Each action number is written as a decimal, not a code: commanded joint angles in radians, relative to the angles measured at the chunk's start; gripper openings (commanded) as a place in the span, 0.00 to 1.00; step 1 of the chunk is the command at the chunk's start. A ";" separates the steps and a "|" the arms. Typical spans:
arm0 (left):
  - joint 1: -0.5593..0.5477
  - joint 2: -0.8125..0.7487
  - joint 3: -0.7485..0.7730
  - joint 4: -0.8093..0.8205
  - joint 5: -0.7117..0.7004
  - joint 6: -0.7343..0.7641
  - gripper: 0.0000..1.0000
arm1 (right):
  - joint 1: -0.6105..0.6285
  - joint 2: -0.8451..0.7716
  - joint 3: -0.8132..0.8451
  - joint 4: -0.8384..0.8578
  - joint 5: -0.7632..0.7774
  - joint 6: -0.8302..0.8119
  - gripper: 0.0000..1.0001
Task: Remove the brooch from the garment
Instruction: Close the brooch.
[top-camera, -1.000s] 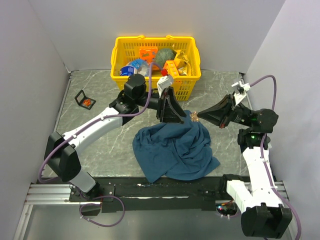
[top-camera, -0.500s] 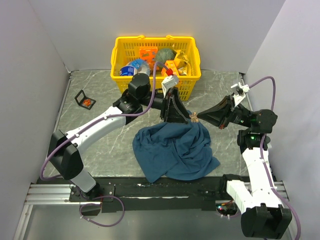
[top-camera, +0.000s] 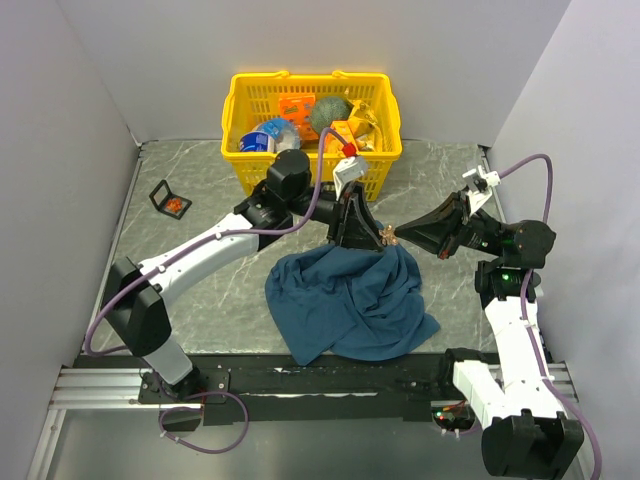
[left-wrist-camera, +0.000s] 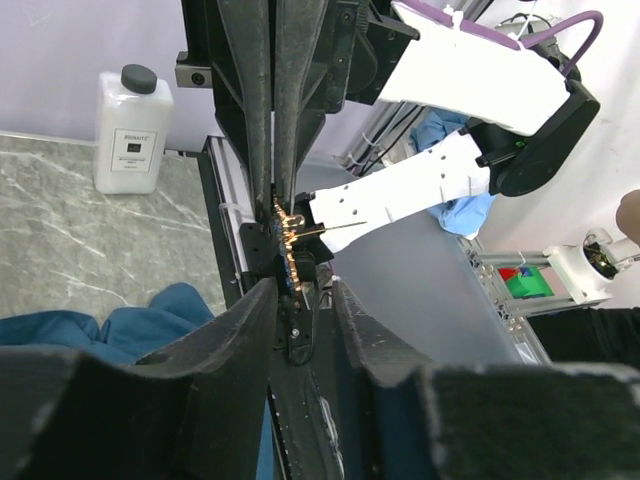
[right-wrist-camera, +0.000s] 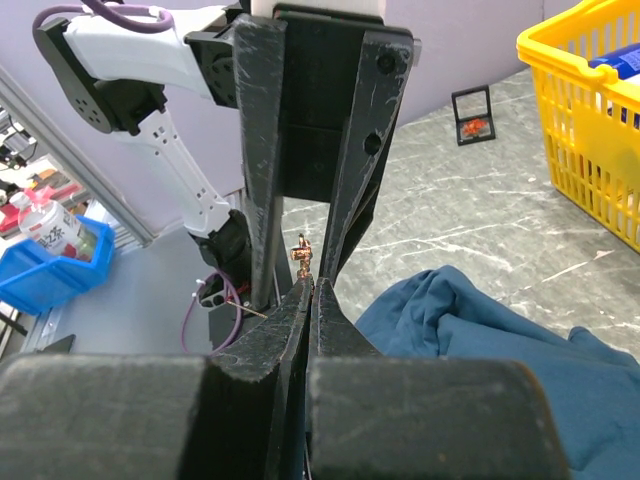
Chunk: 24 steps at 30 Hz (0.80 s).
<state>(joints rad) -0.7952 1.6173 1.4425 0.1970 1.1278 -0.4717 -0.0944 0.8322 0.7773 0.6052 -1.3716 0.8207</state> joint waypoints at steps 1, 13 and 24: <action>-0.007 0.007 0.053 0.012 0.004 0.010 0.33 | -0.005 -0.019 -0.009 0.011 0.014 -0.014 0.00; -0.007 0.003 0.071 -0.024 0.000 0.028 0.17 | -0.004 -0.027 -0.016 -0.022 0.012 -0.049 0.00; -0.009 0.012 0.062 -0.001 0.004 0.013 0.01 | -0.005 -0.028 -0.012 -0.062 0.009 -0.086 0.00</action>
<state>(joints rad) -0.7959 1.6337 1.4651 0.1669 1.1194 -0.4572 -0.0944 0.8143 0.7643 0.5587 -1.3701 0.7792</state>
